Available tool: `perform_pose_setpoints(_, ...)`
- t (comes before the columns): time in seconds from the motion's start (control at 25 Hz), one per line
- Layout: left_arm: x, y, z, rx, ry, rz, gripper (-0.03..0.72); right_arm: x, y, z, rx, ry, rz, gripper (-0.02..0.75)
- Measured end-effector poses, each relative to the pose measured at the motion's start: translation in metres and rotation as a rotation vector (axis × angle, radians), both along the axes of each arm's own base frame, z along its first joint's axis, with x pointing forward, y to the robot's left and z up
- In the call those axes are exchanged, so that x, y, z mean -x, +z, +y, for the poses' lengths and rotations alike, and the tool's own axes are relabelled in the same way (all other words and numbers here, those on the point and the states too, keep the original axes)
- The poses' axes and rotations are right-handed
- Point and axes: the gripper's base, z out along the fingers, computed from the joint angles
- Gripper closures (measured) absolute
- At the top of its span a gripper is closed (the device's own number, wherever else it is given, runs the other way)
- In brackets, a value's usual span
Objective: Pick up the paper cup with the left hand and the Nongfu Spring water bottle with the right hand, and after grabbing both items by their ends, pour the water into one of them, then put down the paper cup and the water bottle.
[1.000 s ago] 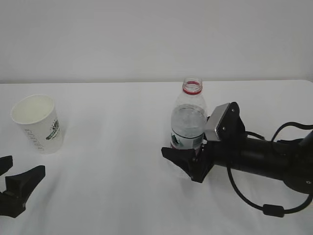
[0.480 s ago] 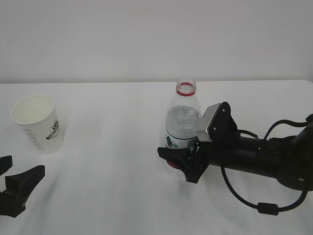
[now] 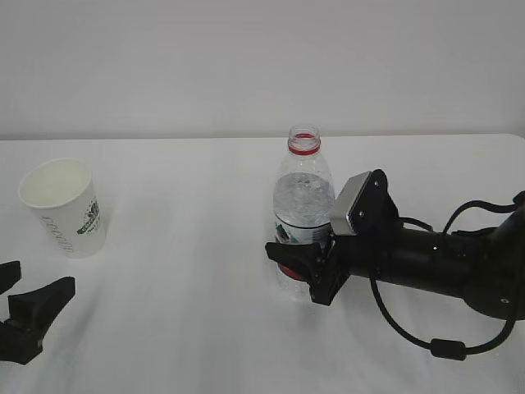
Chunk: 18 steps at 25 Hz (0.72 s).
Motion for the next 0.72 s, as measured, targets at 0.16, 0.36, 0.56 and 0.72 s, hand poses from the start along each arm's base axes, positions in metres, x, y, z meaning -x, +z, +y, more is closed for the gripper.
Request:
perform_pose_setpoints(0.16,0.0,0.0,0.0,0.0,0.0,0.0,0.108,0.0,0.0005,0.0003,-0.007,0.002,-0.003,0.257)
perform_pose_setpoints(0.36,0.0,0.0,0.0,0.0,0.0,0.0,0.109,0.0002,0.0001,0.0005,-0.014,0.003,-0.005,0.259)
perform_pose_setpoints(0.56,0.0,0.0,0.0,0.0,0.0,0.0,0.108,-0.0001,0.0002,0.0003,-0.027,-0.007,0.014,0.26)
perform_pose_setpoints(0.72,0.0,0.0,0.0,0.0,0.0,0.0,0.109,-0.0012,0.0096,0.0,-0.019,-0.012,-0.005,0.26)
